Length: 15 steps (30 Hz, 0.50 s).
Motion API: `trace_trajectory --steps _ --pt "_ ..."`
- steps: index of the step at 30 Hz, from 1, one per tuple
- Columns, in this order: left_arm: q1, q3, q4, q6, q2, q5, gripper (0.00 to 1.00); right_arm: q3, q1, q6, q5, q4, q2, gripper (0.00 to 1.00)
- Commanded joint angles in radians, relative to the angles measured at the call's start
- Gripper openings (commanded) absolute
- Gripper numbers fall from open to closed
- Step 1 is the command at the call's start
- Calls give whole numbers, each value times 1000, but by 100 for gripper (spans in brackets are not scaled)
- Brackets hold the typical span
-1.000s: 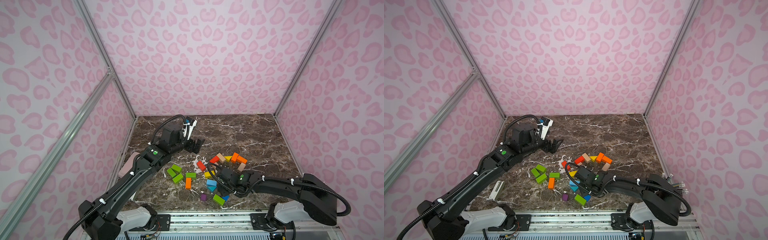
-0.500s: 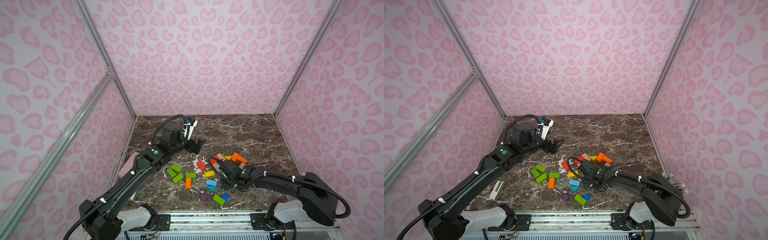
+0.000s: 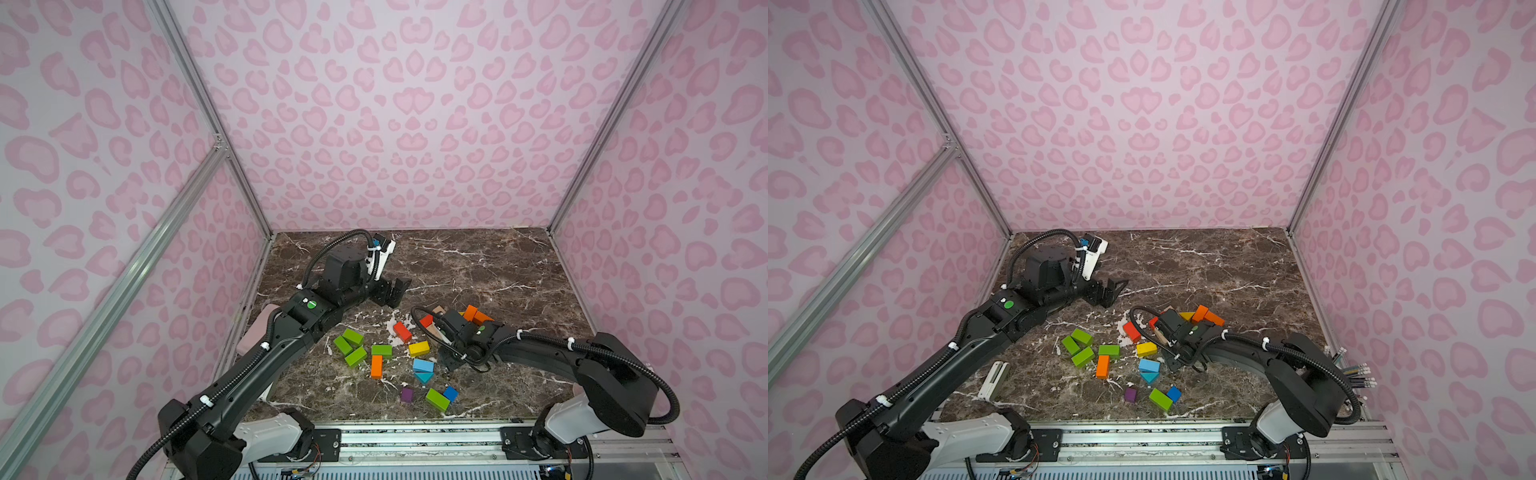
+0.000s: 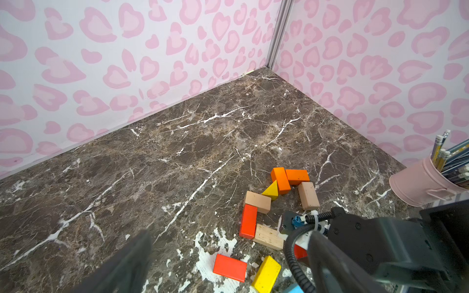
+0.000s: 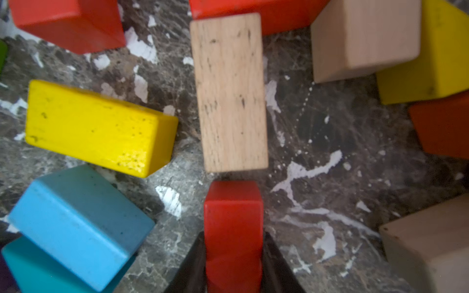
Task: Assemble a heart with building blocks
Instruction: Assemble the building block at the center of the board.
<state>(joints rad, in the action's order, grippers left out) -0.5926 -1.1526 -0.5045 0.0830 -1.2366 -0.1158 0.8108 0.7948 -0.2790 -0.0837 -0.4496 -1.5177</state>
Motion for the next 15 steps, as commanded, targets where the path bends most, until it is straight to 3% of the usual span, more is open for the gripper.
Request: trace_trajectory --steps 1,15 --pt "1 0 46 -5 0 -7 98 16 -4 27 1 5 -14 34" --pt "1 0 43 -8 -3 -5 98 29 -14 62 -2 19 -45 34"
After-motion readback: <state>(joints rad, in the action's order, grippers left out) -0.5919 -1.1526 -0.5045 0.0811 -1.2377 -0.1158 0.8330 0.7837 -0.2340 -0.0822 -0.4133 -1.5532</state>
